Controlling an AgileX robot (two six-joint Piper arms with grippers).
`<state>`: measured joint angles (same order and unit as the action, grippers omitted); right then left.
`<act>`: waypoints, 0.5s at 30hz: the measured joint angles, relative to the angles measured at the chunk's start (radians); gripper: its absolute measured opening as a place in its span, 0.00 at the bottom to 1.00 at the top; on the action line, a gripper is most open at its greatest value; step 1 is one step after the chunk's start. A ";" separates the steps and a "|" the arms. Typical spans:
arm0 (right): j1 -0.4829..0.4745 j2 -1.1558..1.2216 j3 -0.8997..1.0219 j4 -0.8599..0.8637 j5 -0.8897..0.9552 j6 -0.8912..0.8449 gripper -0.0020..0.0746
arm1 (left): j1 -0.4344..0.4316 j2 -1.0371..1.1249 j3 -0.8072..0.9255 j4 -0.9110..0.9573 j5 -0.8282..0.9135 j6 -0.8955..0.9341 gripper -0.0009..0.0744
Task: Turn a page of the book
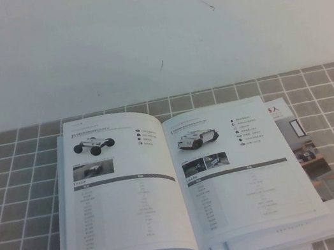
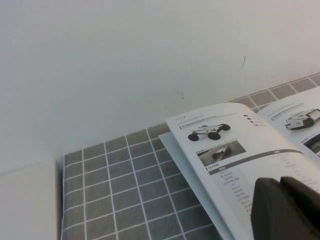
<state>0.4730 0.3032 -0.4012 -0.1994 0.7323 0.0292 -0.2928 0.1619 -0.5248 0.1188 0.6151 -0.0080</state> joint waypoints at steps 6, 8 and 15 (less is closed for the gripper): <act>0.000 0.000 0.000 0.031 0.025 0.002 0.02 | 0.000 0.000 0.000 -0.002 0.000 -0.002 0.01; 0.000 0.000 0.000 0.032 0.025 0.002 0.02 | 0.000 0.000 0.000 -0.004 0.000 -0.002 0.01; 0.000 0.000 0.000 0.033 0.027 0.002 0.02 | 0.000 -0.004 0.004 -0.004 -0.003 -0.002 0.01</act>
<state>0.4730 0.3032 -0.4012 -0.1660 0.7593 0.0309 -0.2928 0.1575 -0.5203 0.1150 0.6122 -0.0105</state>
